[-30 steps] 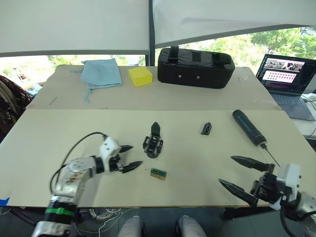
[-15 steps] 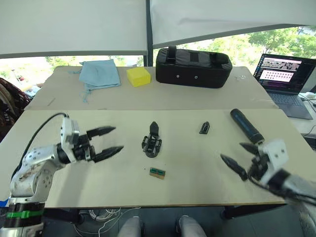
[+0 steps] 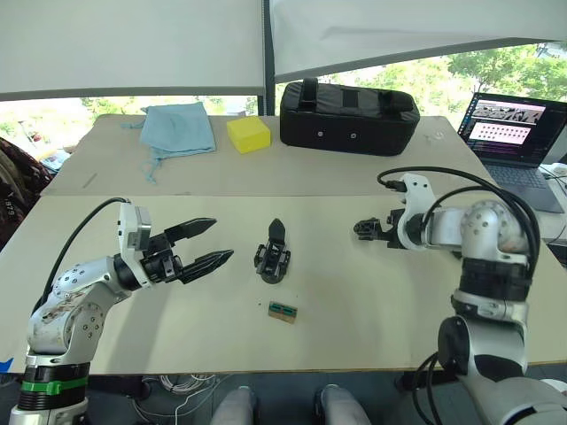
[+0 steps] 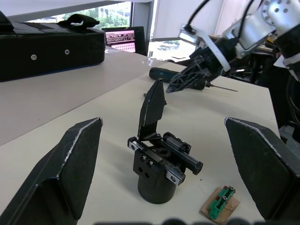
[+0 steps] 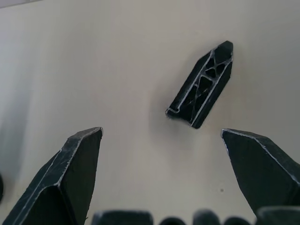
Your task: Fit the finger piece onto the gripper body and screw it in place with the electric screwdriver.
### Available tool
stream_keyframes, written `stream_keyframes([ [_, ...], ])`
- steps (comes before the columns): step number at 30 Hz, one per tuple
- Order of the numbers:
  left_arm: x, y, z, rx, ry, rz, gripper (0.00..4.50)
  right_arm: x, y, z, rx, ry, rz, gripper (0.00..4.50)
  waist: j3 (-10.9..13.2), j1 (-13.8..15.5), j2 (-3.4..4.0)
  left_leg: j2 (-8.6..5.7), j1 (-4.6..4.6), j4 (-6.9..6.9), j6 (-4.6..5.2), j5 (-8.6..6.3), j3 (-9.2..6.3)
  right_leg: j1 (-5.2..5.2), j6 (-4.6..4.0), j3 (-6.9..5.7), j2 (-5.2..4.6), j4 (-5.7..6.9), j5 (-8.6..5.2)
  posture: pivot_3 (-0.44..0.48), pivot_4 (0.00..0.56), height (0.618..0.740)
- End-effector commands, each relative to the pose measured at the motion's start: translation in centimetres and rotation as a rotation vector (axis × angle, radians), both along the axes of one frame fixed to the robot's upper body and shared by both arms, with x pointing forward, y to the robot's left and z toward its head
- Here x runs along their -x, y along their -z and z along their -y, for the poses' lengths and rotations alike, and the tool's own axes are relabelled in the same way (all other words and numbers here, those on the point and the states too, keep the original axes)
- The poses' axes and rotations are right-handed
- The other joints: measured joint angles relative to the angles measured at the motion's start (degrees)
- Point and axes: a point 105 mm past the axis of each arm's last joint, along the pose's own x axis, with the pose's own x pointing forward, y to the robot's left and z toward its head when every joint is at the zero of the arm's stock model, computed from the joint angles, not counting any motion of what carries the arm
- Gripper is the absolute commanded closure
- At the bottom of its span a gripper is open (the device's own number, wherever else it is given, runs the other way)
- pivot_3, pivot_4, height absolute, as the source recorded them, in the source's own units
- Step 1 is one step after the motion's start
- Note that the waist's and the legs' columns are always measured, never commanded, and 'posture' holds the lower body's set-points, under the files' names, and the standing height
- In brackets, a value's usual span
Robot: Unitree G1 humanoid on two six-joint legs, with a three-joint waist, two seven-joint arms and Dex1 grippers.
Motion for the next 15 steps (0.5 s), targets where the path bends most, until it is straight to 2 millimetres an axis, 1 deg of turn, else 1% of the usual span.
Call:
stream_keyframes([
  [1, 0.5, -0.6, 0.7, 0.004, 0.012, 0.037, 0.08, -1.6, -0.5, 0.8, -0.02, 0.098, 0.005, 0.0, 0.0, -0.14, 0.0, -0.02, -0.04, 0.0, 0.0, 0.0, 0.01, -0.05, 0.01, 0.01, -0.01, 0.03, 0.01, 0.0, 0.15, 0.74],
  [4, 0.7, -0.4, 0.8, 0.007, 0.016, 0.032, 0.08, -2.5, -0.7, 0.1, -0.042, 0.12, 0.0, 0.0, 0.0, -0.31, 0.01, -0.05, -0.43, 0.0, 0.0, 0.05, 0.07, -0.57, -0.01, 0.08, -0.02, 0.15, 0.07, 0.0, 0.15, 0.74],
  [8, 0.9, -0.2, 0.9, 0.008, 0.017, 0.028, 0.08, -3.4, -0.5, -1.2, -0.047, 0.127, -0.004, 0.0, -0.01, -0.73, 0.01, -0.01, -0.49, 0.0, 0.0, 0.05, 0.16, -0.64, -0.05, 0.08, 0.04, 0.15, 0.09, 0.0, 0.15, 0.74],
  [12, 1.2, 0.1, 1.0, 0.007, 0.02, 0.021, 0.08, -3.8, 0.2, -1.4, -0.032, 0.15, -0.01, 0.0, -0.01, -1.18, 0.02, 0.02, -0.5, -0.01, 0.0, 0.05, 0.14, -0.63, -0.05, 0.07, 0.07, 0.13, 0.09, 0.0, 0.15, 0.74],
  [15, 1.3, 0.1, 1.0, 0.007, 0.02, 0.02, 0.08, -3.5, 1.0, -1.8, -0.025, 0.139, -0.047, 0.0, -0.01, -1.19, 0.02, 0.01, -0.52, -0.01, 0.0, 0.05, 0.14, -0.63, -0.04, 0.07, 0.05, 0.12, 0.09, 0.0, 0.15, 0.74],
])
